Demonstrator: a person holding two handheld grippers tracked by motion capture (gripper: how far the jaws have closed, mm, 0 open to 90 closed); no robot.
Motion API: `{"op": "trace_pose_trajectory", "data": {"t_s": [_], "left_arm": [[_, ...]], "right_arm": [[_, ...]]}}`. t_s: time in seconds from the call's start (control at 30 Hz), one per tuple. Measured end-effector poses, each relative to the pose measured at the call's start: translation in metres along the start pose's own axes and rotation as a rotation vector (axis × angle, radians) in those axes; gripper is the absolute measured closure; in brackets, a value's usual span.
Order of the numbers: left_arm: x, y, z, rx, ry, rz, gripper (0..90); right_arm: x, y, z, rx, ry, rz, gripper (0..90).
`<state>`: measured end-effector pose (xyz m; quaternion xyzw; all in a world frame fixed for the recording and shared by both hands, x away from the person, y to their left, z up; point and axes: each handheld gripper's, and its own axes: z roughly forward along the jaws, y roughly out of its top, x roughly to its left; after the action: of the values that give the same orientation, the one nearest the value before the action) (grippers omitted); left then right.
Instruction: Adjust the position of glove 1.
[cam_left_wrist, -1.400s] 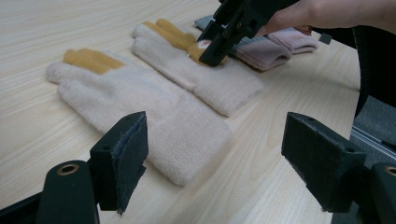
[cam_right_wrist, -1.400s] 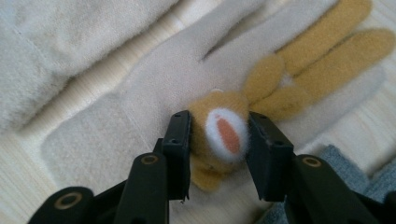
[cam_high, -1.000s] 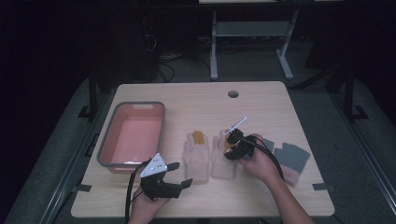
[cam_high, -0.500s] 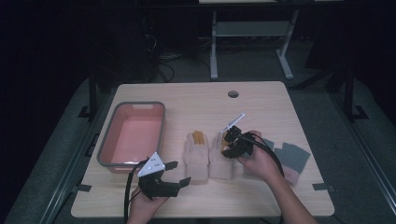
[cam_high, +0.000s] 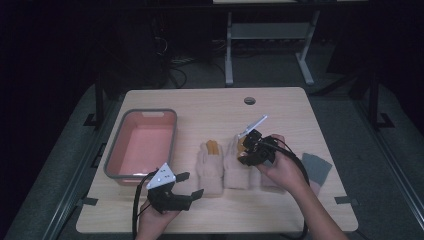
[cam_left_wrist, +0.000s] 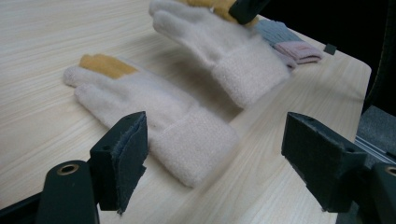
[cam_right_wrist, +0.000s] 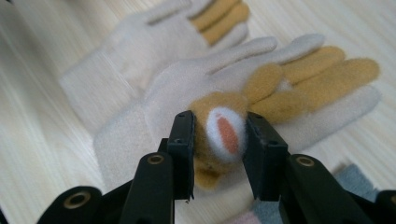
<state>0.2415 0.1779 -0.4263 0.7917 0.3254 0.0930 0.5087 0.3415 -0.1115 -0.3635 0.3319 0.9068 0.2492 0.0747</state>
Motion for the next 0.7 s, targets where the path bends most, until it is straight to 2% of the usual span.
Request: {"op": "trace_pose_trajectory", "data": {"t_s": [0.17, 0.23, 0.43, 0.7], "left_arm": [[0.0, 0.0, 0.0, 0.002, 0.001, 0.001, 22.9], [0.0, 0.0, 0.0, 0.001, 0.002, -0.002, 22.8], [0.0, -0.001, 0.001, 0.012, -0.003, 0.001, 22.8], [-0.001, -0.001, 0.002, 0.005, -0.005, -0.013, 22.9]], "right_arm": [[0.007, 0.009, 0.0, -0.006, 0.012, -0.022, 65.8], [0.012, 0.016, 0.005, -0.009, 0.024, -0.054, 65.8], [0.022, 0.03, 0.012, -0.02, 0.039, -0.093, 65.8], [0.031, 0.044, 0.026, -0.007, 0.063, -0.118, 65.7]]}}
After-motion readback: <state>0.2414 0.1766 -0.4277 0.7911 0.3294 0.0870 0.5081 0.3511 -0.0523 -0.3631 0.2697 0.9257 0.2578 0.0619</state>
